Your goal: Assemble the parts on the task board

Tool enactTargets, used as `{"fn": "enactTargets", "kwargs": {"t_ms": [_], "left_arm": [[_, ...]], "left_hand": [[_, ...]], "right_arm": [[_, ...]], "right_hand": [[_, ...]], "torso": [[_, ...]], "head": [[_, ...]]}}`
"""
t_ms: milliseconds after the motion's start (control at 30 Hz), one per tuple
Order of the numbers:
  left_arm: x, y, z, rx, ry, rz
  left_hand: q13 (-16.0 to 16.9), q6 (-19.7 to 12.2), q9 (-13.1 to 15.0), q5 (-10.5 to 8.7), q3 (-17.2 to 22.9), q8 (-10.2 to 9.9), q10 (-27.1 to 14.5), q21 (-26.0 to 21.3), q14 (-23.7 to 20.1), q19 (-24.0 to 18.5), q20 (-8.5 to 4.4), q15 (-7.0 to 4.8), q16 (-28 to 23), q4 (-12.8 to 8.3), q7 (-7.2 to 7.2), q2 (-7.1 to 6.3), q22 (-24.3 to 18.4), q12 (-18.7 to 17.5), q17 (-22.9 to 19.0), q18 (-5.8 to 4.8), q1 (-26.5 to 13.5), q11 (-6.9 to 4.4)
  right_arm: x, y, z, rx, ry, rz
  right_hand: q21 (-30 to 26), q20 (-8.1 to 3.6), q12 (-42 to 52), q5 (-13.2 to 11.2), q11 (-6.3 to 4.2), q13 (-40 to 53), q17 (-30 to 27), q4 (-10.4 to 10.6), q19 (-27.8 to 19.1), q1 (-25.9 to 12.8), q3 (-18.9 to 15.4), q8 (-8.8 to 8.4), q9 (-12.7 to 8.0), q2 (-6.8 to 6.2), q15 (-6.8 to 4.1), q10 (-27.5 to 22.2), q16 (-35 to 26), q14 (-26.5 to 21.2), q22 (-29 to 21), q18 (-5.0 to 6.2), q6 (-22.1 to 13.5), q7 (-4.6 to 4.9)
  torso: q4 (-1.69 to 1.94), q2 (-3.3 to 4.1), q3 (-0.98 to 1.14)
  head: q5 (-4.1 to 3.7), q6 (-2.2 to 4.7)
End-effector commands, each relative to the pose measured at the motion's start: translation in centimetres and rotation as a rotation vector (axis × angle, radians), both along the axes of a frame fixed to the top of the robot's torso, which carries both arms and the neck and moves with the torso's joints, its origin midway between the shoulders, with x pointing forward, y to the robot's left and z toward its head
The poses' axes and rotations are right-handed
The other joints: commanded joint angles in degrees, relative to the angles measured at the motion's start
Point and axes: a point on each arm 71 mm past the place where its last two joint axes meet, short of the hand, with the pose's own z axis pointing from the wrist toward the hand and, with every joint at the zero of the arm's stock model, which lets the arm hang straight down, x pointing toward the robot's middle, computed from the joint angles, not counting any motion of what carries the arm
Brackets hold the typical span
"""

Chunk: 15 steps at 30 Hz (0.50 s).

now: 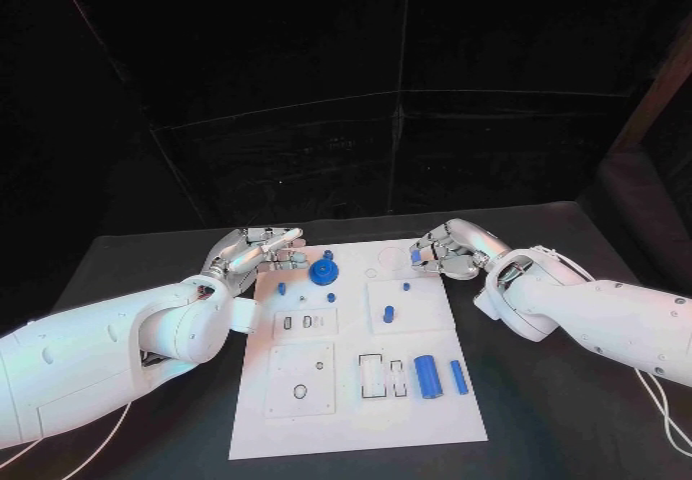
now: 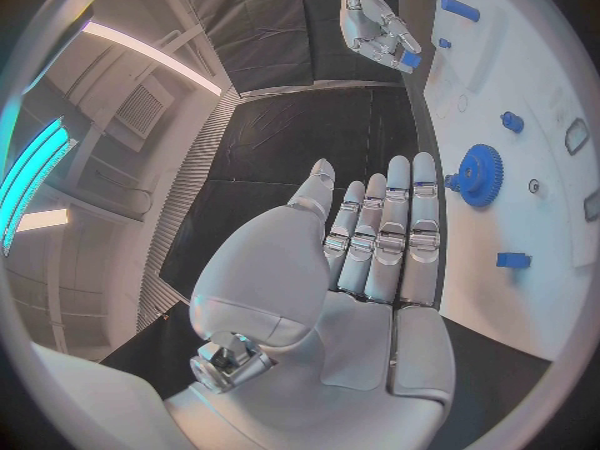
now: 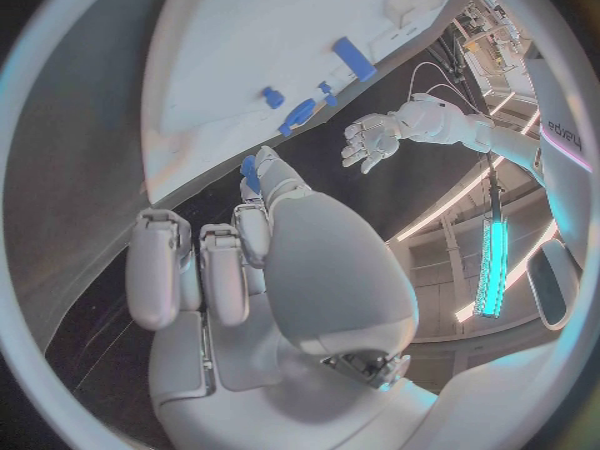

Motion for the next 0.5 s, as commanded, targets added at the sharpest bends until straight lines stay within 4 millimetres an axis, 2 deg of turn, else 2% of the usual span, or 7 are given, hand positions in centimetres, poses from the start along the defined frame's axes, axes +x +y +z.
{"fn": "enactTargets", "kwargs": {"t_ms": [33,133,233,300,433,500], "left_arm": [[0.0,-0.3,0.2,-0.012,-0.011,-0.005],[0.1,-0.5,0.2,-0.016,-0.010,-0.008],[0.0,-0.7,0.3,-0.020,-0.011,-0.013],[0.0,-0.7,0.3,-0.021,-0.012,-0.012],[0.0,-0.6,0.4,-0.019,-0.014,-0.007],[0.1,-0.5,0.4,-0.018,-0.015,-0.005]], "left_hand": [[-0.09,0.08,-0.01,0.30,0.33,-0.20,0.28,-0.17,0.09,0.35,-0.03,-0.09,-0.25,-0.09,0.14,0.55,-0.07,-0.25,0.10,0.73,0.01,0.09],[-0.09,0.09,0.00,0.30,0.34,-0.20,0.29,-0.17,0.09,0.35,-0.03,-0.09,-0.25,-0.10,0.13,0.56,-0.07,-0.25,0.10,0.73,0.01,0.09],[-0.09,0.11,0.00,0.30,0.35,-0.19,0.31,-0.17,0.10,0.35,-0.03,-0.09,-0.25,-0.12,0.12,0.57,-0.07,-0.24,0.11,0.74,0.03,0.08],[-0.09,0.11,0.00,0.30,0.35,-0.19,0.31,-0.17,0.10,0.35,-0.03,-0.09,-0.25,-0.12,0.12,0.57,-0.07,-0.24,0.11,0.74,0.03,0.08],[-0.09,0.11,0.00,0.30,0.35,-0.19,0.31,-0.17,0.10,0.35,-0.03,-0.09,-0.25,-0.12,0.12,0.57,-0.07,-0.24,0.11,0.74,0.03,0.08],[-0.09,0.16,0.01,0.29,0.40,-0.18,0.37,-0.17,0.12,0.37,-0.04,-0.11,-0.27,-0.21,0.08,0.58,-0.07,-0.22,0.14,0.74,0.12,0.05]], "right_arm": [[-0.7,1.7,0.2,0.002,0.054,-0.027],[-1.5,3.9,0.4,-0.010,0.085,0.014],[-2.0,5.7,0.5,-0.025,0.092,0.043],[-2.3,7.2,0.5,-0.036,0.098,0.063],[-2.6,9.9,0.4,-0.054,0.109,0.099],[-2.7,11.2,0.0,-0.068,0.114,0.114]], "right_hand": [[-0.02,-0.45,-0.38,-0.18,-1.92,-0.45,11.39,0.44,-0.16,-1.30,0.04,0.49,0.57,0.30,-0.17,1.93,-0.14,5.11,-0.18,-0.79,1.23,-1.06],[-0.04,-0.44,-0.51,-0.29,-1.90,-0.55,11.26,0.45,-0.18,-1.44,0.12,0.40,0.53,0.25,-0.16,1.85,-0.21,5.07,-0.22,-0.78,1.11,-1.02],[-0.04,-0.44,-0.61,-0.37,-1.88,-0.62,11.25,0.50,-0.17,-1.56,0.18,0.36,0.52,0.25,-0.15,1.80,-0.22,5.07,-0.20,-0.78,1.08,-1.01],[-0.02,-0.43,-0.70,-0.39,-1.89,-0.68,11.33,0.52,-0.16,-1.63,0.30,0.36,0.52,0.32,-0.14,1.76,-0.18,5.09,-0.16,-0.79,1.11,-1.03],[-0.04,-0.43,-0.74,-0.37,-1.89,-0.71,11.32,0.50,-0.17,-1.63,0.35,0.35,0.52,0.34,-0.14,1.74,-0.19,5.09,-0.19,-0.78,1.11,-1.04],[-0.03,-0.42,-0.75,-0.36,-1.90,-0.71,11.31,0.49,-0.16,-1.63,0.39,0.33,0.51,0.35,-0.15,1.74,-0.19,5.08,-0.18,-0.78,1.10,-1.04]], "torso": [[0.37,-0.25,-0.27],[0.83,-0.63,-0.52],[1.26,-0.84,-0.76],[1.48,-0.90,-0.92],[1.66,-1.01,-1.16],[1.72,-1.14,-1.36]], "head": [[0.13,-0.04],[0.20,-0.43],[1.25,-0.79],[1.57,-1.01],[2.13,-1.39],[2.46,-1.57]]}}
